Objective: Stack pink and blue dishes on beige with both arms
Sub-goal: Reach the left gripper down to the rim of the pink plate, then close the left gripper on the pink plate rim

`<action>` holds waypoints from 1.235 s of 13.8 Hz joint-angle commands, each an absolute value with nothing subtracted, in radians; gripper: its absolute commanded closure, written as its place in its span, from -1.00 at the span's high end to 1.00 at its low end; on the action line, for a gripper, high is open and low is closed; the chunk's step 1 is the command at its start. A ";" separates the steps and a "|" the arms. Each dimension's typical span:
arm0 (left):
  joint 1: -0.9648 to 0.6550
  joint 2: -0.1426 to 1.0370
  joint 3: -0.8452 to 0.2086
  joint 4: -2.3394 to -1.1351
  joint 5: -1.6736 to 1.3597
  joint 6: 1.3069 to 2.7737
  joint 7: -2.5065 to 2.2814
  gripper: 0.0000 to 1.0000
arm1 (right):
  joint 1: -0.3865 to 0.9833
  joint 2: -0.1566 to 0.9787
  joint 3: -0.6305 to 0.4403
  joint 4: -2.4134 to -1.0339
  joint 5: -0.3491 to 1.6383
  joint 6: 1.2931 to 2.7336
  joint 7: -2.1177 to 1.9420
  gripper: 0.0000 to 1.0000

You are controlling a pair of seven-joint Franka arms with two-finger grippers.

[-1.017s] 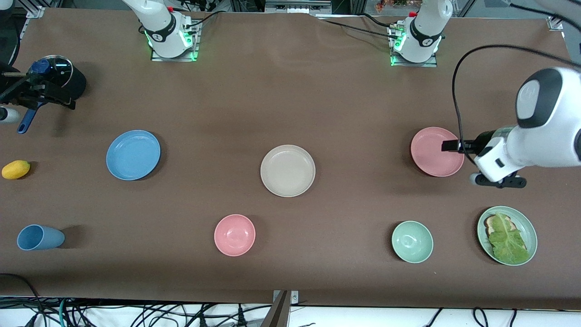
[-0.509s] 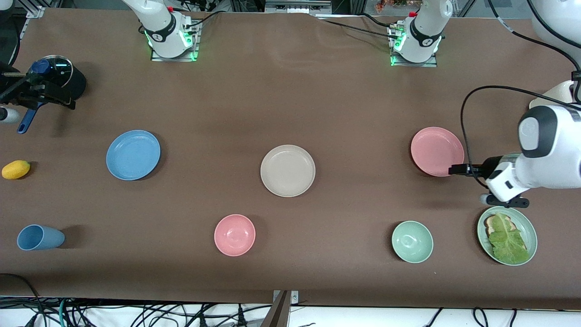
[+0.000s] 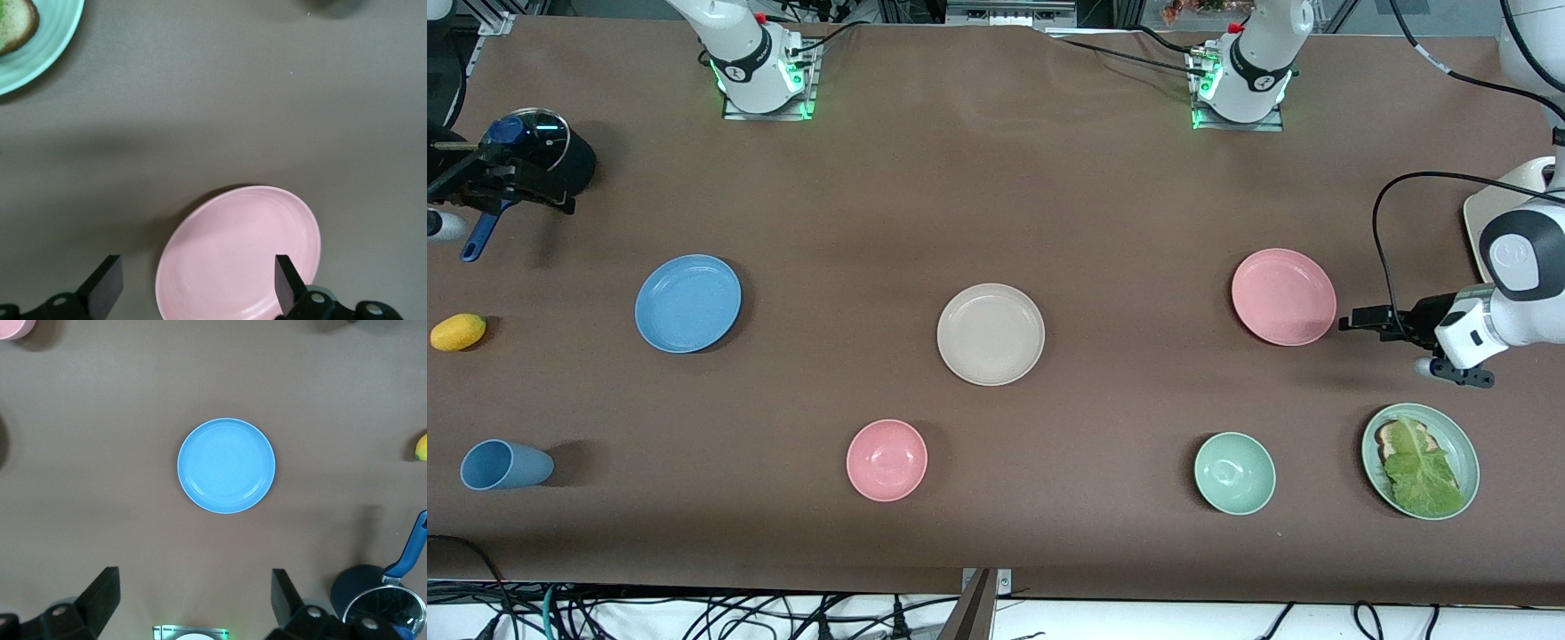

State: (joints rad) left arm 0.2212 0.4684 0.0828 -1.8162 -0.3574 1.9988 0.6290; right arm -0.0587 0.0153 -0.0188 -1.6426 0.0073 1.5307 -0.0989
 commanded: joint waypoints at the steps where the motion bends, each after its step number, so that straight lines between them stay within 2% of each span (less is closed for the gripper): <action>1: 0.195 0.427 0.147 -1.946 -0.464 2.095 0.786 1.00 | -0.057 0.003 -0.023 -1.647 0.023 1.520 -0.100 1.00; 9: 0.178 0.411 0.173 -2.100 -0.560 2.236 0.899 1.00 | -0.057 0.003 -0.021 -1.648 0.023 1.516 -0.100 1.00; 17: 0.175 0.414 0.172 -2.164 -0.603 2.305 0.905 0.96 | -0.057 0.003 -0.021 -1.647 0.023 1.514 -0.100 1.00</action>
State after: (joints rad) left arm 0.1940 0.4490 0.1579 -2.1127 -0.5634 2.2671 0.8707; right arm -0.0585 0.0152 -0.0188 -1.6427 0.0075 1.5237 -0.0989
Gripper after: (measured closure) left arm 0.009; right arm 0.000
